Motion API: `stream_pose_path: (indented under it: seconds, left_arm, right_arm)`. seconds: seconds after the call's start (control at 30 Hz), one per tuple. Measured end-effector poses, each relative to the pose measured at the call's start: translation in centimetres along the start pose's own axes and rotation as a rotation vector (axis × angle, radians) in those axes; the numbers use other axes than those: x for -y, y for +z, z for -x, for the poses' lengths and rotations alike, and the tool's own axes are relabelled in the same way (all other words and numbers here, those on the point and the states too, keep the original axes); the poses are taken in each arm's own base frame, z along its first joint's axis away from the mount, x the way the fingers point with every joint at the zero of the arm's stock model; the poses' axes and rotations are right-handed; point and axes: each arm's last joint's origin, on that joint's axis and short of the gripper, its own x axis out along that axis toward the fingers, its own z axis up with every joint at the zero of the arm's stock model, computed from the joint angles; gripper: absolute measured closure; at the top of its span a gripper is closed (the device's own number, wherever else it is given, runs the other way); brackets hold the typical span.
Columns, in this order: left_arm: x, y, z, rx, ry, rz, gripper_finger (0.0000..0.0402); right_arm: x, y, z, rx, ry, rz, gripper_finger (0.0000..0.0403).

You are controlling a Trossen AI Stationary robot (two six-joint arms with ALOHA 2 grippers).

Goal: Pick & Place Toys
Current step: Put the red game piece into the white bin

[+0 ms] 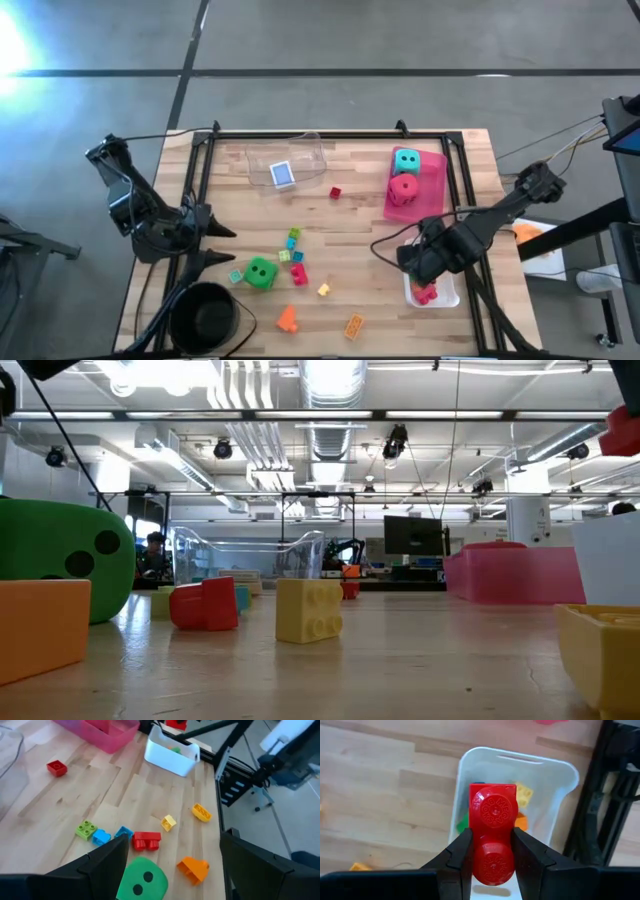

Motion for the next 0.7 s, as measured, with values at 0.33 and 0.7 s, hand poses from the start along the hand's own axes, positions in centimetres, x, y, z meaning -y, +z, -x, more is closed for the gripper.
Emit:
stream_pose_path:
  seconds: [0.33, 0.7]
  left_arm:
    - [-0.7, 0.7, -0.6, 0.036, 0.060, 0.111, 0.0085]
    - [-1.2, 1.2, -1.0, 0.063, 0.102, 0.187, 0.0085]
  right_arm:
    - [1.7, 0.4, -3.1, -0.018, 0.016, 0.018, 0.0305]
    - [2.1, 0.0, -7.7, -0.042, 0.015, 0.055, 0.0305]
